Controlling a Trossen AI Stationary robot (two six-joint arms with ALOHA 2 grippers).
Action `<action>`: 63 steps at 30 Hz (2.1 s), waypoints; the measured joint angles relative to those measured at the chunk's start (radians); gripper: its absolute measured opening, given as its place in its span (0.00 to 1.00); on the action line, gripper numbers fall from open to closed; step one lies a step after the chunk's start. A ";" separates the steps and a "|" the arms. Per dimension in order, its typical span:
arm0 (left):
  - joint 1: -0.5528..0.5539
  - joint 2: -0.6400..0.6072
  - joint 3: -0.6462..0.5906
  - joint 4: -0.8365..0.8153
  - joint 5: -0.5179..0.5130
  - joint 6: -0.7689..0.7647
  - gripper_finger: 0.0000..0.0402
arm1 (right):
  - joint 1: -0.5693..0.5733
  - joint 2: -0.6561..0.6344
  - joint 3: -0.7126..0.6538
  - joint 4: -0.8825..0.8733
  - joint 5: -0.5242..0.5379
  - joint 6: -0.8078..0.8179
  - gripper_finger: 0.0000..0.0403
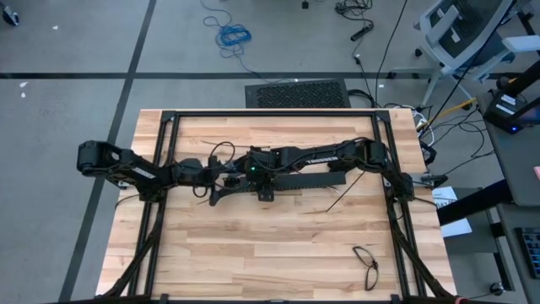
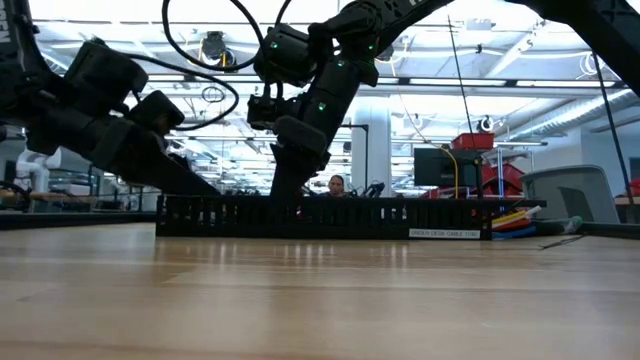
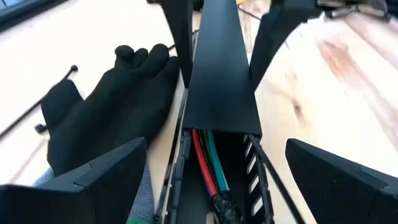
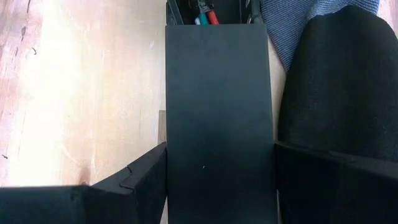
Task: Ziptie cables
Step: Close the cable duct
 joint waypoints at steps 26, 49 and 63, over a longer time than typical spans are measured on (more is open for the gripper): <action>-0.013 0.199 0.000 0.213 -0.023 0.072 0.95 | 0.000 0.000 0.000 -0.001 0.000 0.000 0.60; -0.037 0.283 -0.028 0.326 -0.058 0.041 0.85 | 0.000 -0.001 0.000 -0.001 0.000 -0.003 0.60; -0.036 0.283 -0.028 0.318 -0.061 0.049 0.81 | 0.000 -0.001 0.000 0.000 0.000 0.000 0.60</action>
